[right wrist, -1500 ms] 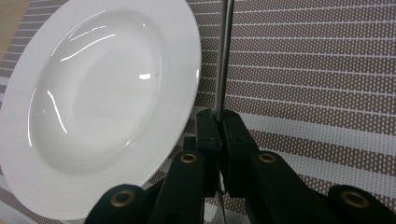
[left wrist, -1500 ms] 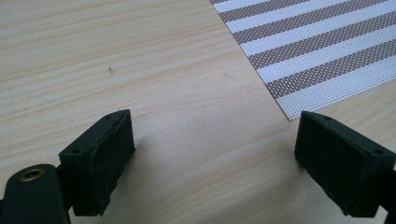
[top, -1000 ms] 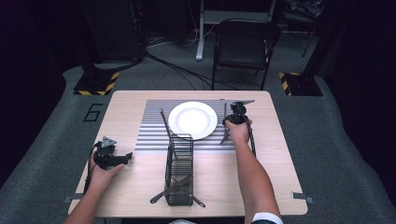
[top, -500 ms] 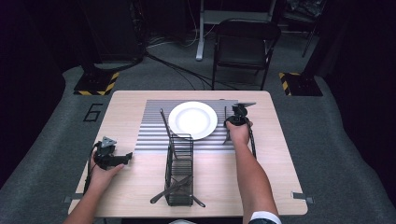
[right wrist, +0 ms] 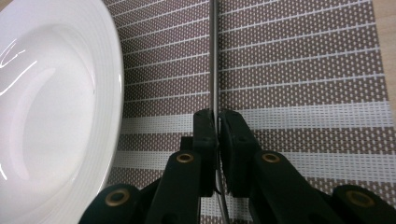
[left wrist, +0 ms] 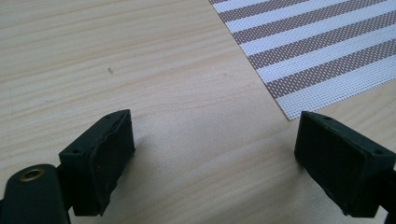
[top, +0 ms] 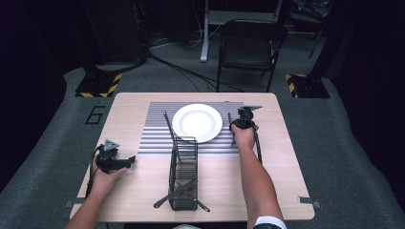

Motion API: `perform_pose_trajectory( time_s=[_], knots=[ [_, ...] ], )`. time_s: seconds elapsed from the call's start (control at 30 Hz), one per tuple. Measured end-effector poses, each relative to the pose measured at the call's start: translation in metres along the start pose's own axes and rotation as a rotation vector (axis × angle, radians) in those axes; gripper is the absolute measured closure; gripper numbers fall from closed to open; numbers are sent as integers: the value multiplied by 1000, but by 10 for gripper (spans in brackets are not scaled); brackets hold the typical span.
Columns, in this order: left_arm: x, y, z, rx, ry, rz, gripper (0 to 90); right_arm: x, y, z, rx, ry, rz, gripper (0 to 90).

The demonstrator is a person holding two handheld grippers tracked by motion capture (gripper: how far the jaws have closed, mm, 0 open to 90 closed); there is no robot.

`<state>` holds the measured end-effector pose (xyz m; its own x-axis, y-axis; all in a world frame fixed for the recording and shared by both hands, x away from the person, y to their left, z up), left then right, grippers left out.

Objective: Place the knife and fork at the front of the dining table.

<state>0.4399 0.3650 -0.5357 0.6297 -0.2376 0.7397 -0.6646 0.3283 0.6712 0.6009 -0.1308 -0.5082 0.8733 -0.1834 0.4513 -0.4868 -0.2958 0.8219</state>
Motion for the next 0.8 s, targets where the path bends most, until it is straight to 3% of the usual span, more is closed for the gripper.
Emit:
perform_pose_trajectory(
  time_s=[0.07,0.5,0.8],
  knots=[
    [0,0,0,0,0,0,119,0,1,2,-16,20,3,851],
    [0,0,0,0,0,-1,119,0,2,7,-13,-21,10,849],
    [0,0,0,0,0,0,119,-2,3,7,-20,-19,11,843]
  ],
)
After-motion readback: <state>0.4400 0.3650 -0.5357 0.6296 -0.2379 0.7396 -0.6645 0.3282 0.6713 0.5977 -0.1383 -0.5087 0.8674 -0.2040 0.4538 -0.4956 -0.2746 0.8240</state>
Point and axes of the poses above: each handheld gripper's, and its own axes: y roughly backward along the jaws, x roughly out of its top, z roughly to its right, the point moved 1 cm from there along -y, roughly forward along the jaws, and after that the axes turned 3 degrees about -x, right-handed, at the moved point
